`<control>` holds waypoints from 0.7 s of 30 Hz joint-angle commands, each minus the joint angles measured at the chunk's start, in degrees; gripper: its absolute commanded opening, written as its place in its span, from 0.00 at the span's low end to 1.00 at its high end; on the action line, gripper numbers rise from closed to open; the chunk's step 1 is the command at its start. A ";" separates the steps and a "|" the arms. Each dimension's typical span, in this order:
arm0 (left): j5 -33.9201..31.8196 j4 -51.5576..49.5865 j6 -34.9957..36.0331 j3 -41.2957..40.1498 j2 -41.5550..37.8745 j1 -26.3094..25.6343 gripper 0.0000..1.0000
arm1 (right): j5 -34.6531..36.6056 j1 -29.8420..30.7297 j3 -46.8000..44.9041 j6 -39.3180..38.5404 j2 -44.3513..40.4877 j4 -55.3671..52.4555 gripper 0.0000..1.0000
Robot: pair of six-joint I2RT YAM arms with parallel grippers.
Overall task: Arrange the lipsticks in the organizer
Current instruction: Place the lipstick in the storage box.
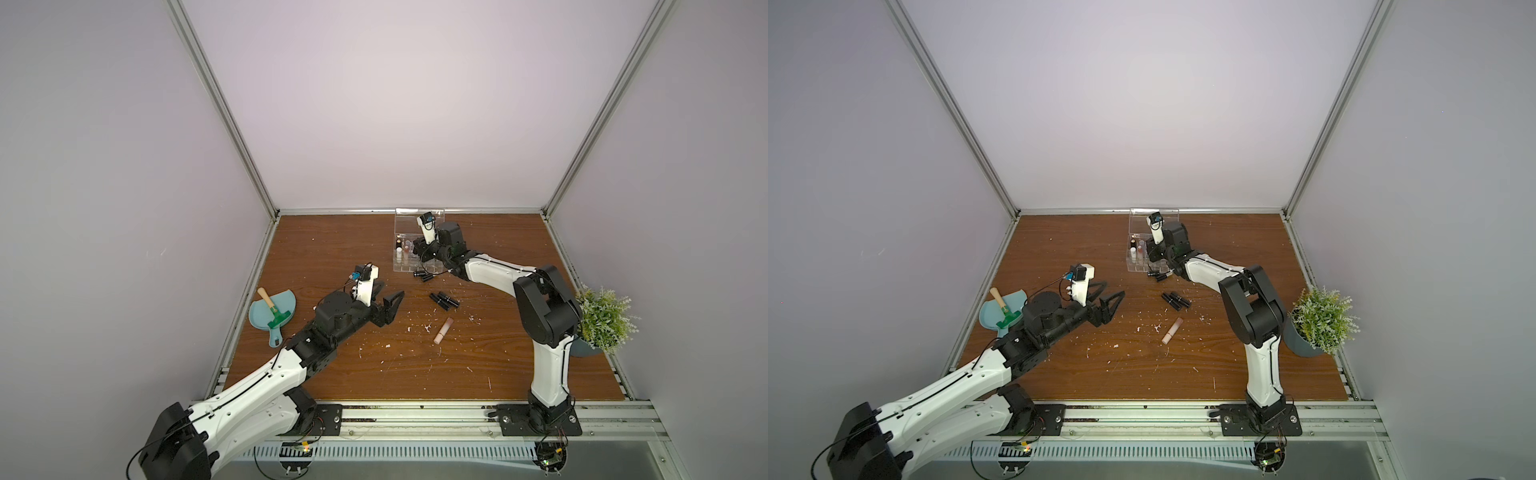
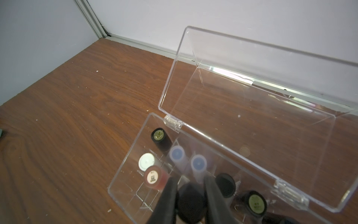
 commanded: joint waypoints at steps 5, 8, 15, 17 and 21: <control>0.01 0.89 -0.46 -0.07 0.01 0.56 0.74 | 0.23 0.24 3.17 -0.75 1.52 0.47 0.31; 0.13 0.71 -0.48 0.10 0.13 0.57 0.74 | 0.22 0.19 2.92 -0.65 1.13 0.47 0.39; 0.57 0.26 -0.35 0.61 0.76 0.56 0.74 | 0.36 0.24 1.26 -0.42 -0.89 0.82 0.51; 0.60 0.11 -0.36 0.78 0.98 0.51 0.74 | 0.44 0.22 0.72 -0.42 -1.37 1.04 0.51; 0.89 -0.18 -0.38 0.98 1.25 0.59 0.74 | 0.37 0.24 0.70 -0.25 -1.51 0.90 0.52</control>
